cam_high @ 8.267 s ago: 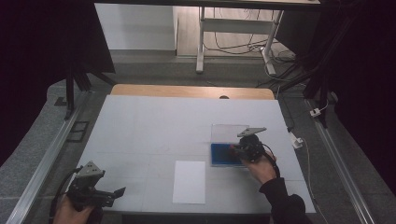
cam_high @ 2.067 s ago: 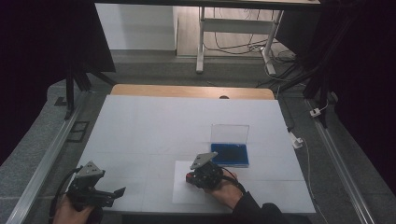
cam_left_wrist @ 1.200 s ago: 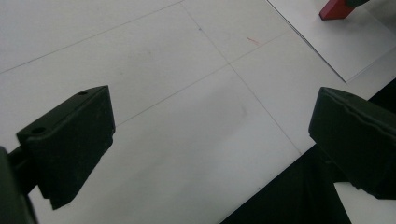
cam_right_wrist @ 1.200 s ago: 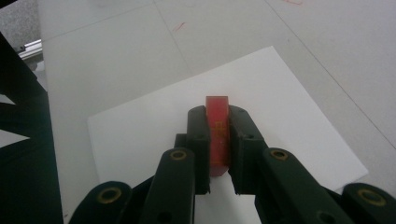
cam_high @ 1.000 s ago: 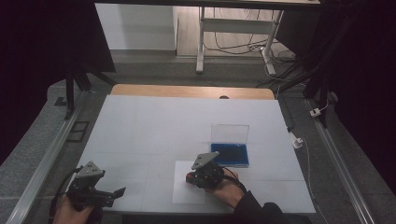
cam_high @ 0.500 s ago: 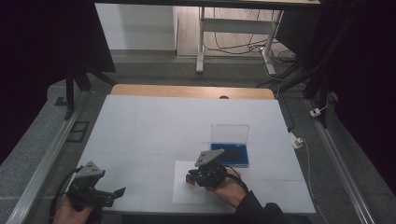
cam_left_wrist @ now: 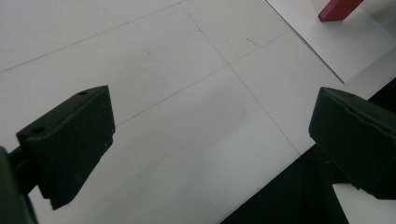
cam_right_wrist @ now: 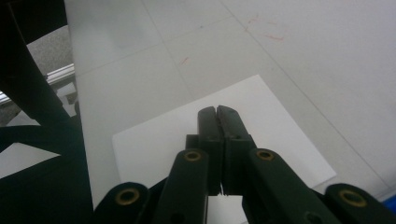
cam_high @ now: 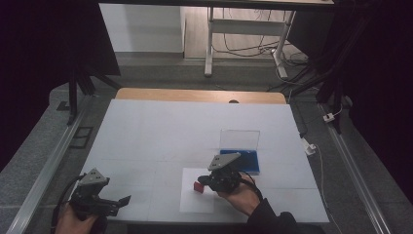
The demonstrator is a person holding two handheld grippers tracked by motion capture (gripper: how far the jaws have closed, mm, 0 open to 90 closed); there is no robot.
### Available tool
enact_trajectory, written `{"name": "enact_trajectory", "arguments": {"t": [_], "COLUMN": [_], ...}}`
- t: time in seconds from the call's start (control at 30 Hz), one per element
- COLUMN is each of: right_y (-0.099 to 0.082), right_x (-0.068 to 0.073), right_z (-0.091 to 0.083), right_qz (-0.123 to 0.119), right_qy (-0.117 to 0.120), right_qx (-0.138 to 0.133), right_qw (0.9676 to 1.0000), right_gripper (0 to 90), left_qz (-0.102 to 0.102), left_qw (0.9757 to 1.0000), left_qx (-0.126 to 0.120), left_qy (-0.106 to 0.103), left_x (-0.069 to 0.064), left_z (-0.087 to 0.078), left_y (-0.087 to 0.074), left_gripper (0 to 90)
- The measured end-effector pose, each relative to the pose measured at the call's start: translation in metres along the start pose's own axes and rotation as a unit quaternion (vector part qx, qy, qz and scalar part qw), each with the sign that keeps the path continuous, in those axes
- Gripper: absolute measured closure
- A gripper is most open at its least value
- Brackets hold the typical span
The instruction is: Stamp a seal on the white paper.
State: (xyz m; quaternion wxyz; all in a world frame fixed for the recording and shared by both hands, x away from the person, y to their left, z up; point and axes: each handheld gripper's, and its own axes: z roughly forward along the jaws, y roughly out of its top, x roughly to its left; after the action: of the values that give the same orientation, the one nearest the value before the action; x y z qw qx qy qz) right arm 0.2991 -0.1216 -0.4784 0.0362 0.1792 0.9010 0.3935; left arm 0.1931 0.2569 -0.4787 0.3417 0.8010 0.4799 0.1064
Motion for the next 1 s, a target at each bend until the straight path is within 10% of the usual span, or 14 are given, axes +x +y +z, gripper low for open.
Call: {"name": "enact_trajectory", "arguments": {"t": [0.33, 0.63, 1.0], "right_y": [0.001, -0.002, -0.003], "right_x": [0.001, 0.004, 0.004], "right_z": [-0.002, 0.01, 0.018], "right_qz": [-0.003, -0.01, -0.013], "right_qy": [-0.003, -0.004, -0.009], "right_qx": [0.001, 0.013, 0.039], "right_qw": [1.0, 0.9999, 0.9991], "right_gripper": [89.5, 68.9, 80.2], "left_qz": [0.0, 0.0, 0.0], "left_qw": [1.0, 1.0, 1.0], "left_qx": [0.0, 0.0, 0.0], "left_qy": [0.0, 0.0, 0.0], "left_x": [0.0, 0.0, 0.0], "left_z": [0.0, 0.0, 0.0], "left_y": [0.0, 0.0, 0.0], "left_gripper": [1.0, 1.0, 1.0]}}
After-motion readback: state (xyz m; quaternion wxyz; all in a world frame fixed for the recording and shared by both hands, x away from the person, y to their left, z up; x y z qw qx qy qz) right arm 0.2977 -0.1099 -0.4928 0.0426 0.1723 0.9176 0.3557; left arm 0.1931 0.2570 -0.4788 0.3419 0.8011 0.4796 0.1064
